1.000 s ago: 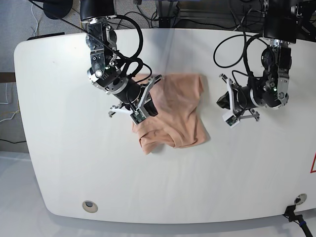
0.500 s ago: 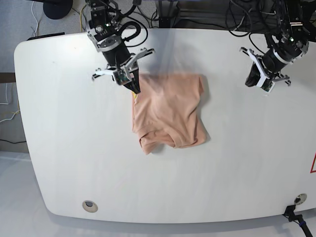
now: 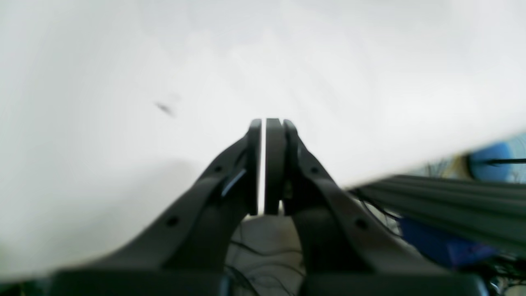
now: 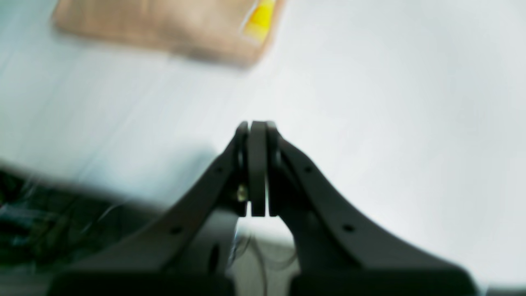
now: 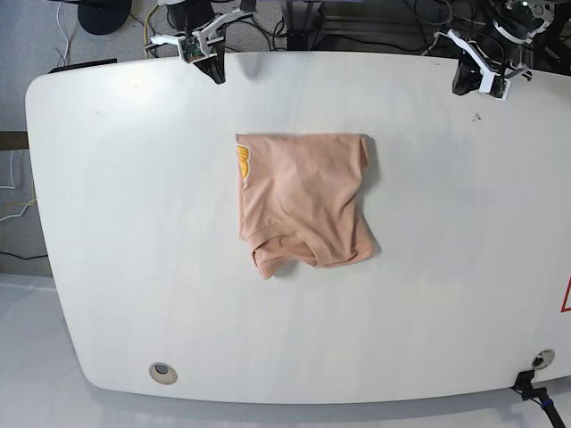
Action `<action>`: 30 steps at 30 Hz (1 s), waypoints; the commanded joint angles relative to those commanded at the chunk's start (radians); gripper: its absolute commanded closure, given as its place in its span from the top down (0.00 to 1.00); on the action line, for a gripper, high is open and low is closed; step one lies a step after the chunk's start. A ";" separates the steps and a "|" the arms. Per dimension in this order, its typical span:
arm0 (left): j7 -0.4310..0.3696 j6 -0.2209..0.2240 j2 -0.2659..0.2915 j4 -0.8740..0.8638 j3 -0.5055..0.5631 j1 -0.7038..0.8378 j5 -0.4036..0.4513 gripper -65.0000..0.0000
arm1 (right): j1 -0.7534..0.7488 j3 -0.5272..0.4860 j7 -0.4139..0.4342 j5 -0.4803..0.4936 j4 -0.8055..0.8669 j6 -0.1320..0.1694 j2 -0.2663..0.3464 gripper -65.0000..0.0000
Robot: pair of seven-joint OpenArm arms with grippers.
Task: Fold the T-shirt properly
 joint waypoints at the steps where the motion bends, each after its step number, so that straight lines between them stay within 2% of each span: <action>1: 0.000 0.000 0.014 0.000 0.000 0.020 0.000 0.00 | -0.020 0.000 0.000 0.031 0.000 0.000 0.002 0.00; 4: 0.000 0.000 0.054 0.000 0.000 0.064 0.000 0.00 | -0.081 0.029 0.000 0.100 0.000 0.006 0.008 0.00; 9: 0.000 0.000 0.104 -0.002 0.006 0.138 0.000 0.00 | -0.149 0.086 0.000 0.110 -0.002 0.009 0.008 0.00; 17: 0.003 0.000 0.110 -0.068 0.092 0.212 0.003 0.00 | -0.262 0.077 -0.002 0.110 -0.095 0.009 -0.002 0.00; 25: 0.002 0.000 0.101 -0.396 0.186 0.121 0.005 0.00 | -0.135 0.057 -0.002 0.110 -0.420 0.008 -0.005 0.00; 30: -0.002 0.000 0.110 -0.612 0.236 -0.011 0.147 0.00 | -0.011 0.055 -0.002 0.106 -0.605 0.008 -0.005 0.00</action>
